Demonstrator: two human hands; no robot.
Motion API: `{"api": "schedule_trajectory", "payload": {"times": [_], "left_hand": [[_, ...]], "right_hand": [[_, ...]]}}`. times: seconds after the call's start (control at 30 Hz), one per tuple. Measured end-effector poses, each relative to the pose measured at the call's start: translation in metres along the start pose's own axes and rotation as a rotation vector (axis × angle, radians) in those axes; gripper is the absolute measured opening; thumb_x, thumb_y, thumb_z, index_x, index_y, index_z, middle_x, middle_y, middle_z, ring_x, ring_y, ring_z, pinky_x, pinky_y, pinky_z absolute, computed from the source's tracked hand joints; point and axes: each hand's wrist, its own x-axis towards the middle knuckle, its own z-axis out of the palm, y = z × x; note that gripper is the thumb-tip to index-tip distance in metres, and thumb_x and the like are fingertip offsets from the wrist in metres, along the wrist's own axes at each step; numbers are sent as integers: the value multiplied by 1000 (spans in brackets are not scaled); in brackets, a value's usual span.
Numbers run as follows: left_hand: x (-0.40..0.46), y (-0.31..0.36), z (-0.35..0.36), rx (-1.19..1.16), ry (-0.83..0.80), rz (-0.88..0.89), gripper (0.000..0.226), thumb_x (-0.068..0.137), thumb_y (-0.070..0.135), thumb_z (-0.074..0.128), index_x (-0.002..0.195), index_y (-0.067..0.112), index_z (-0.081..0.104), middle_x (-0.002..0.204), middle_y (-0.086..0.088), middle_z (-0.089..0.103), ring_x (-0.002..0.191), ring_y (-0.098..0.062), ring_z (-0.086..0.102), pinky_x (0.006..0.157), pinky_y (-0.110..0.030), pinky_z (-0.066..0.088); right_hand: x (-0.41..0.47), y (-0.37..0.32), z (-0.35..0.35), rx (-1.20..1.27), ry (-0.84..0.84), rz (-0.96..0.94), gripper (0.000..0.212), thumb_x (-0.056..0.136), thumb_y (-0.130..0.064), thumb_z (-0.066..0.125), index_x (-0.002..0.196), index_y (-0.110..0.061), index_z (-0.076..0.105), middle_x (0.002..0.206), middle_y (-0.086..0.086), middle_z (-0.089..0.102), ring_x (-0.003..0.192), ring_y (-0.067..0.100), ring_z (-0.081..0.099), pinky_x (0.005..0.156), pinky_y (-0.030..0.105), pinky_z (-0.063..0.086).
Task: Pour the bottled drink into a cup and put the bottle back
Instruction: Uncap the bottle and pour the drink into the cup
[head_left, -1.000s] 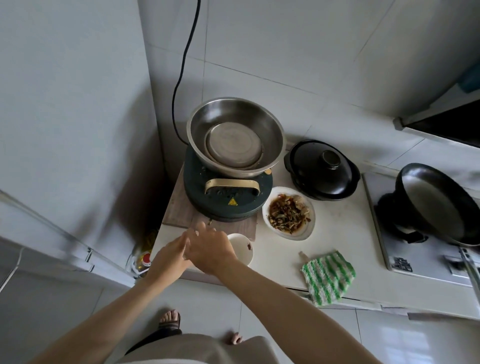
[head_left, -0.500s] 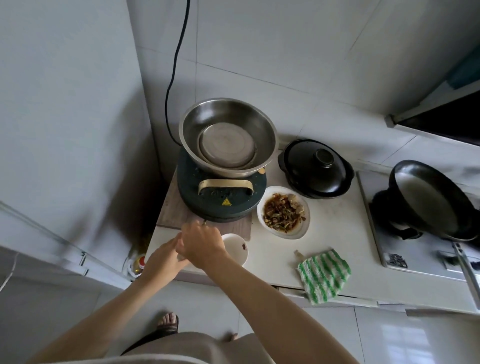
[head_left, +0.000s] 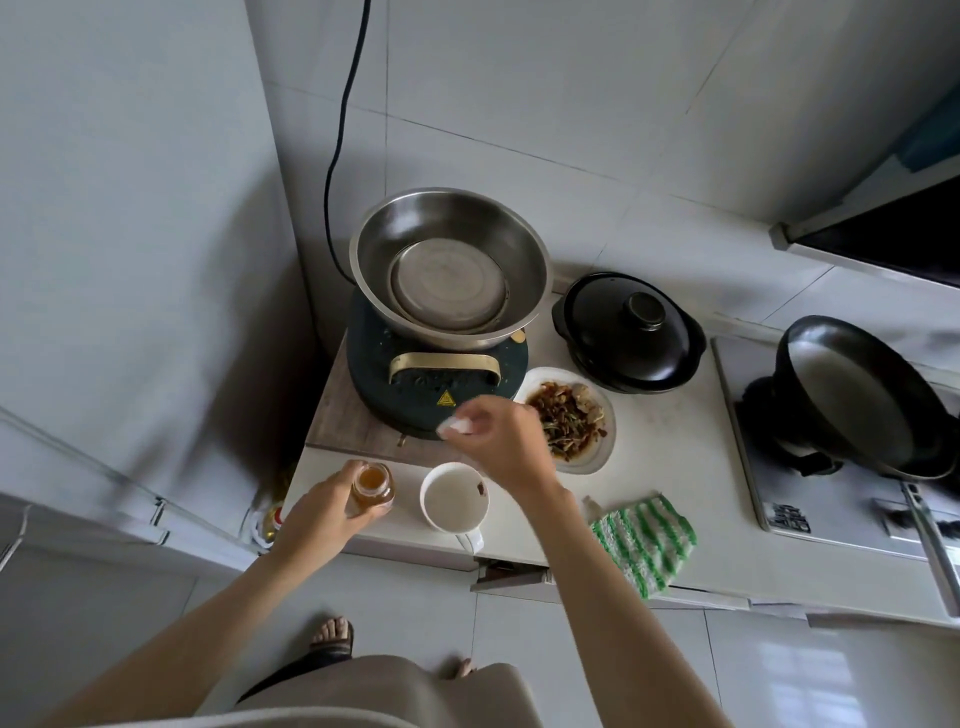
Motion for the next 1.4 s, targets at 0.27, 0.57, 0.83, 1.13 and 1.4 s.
{"api": "schedule_trajectory", "payload": {"times": [0.27,0.57,0.83,1.13,1.4], "left_hand": [[0,2,3,-27,-34,-45,50,76,53,77,114,32,52,107,11,72,98,-10,68,85,-33,58],[-2,7,4,-20,-45,-65,52,76,48,79,115,25,55,106,8,74,97,-8,70,81,-19,51],[0,7,8,-53,-26,-91,61,72,42,84,119,23,51,109,5,70,100,-13,68,84,-22,52],[-3,8,13,-171,-41,-126,47,77,32,82,105,43,47,107,7,67,101,-11,64,83,-16,44],[3,18,-9,-43,-138,-60,56,75,33,85,121,28,54,115,7,63,104,-9,60,81,-15,44]], "right_hand": [[-94,120,26,-91,77,443,20,79,-40,82,82,-22,76,90,-10,73,79,6,68,72,26,54],[-108,140,62,-409,33,334,23,65,-37,92,64,-28,70,79,-14,72,79,16,64,58,27,51],[-108,137,50,-324,88,308,44,76,-46,79,107,-20,63,98,-2,72,95,23,66,68,34,54],[-94,78,50,24,-167,280,99,74,-65,74,150,-25,24,151,-2,43,129,20,53,101,41,49],[-80,52,83,31,-170,341,112,74,-56,82,155,-24,13,156,0,36,134,27,48,102,47,49]]}}
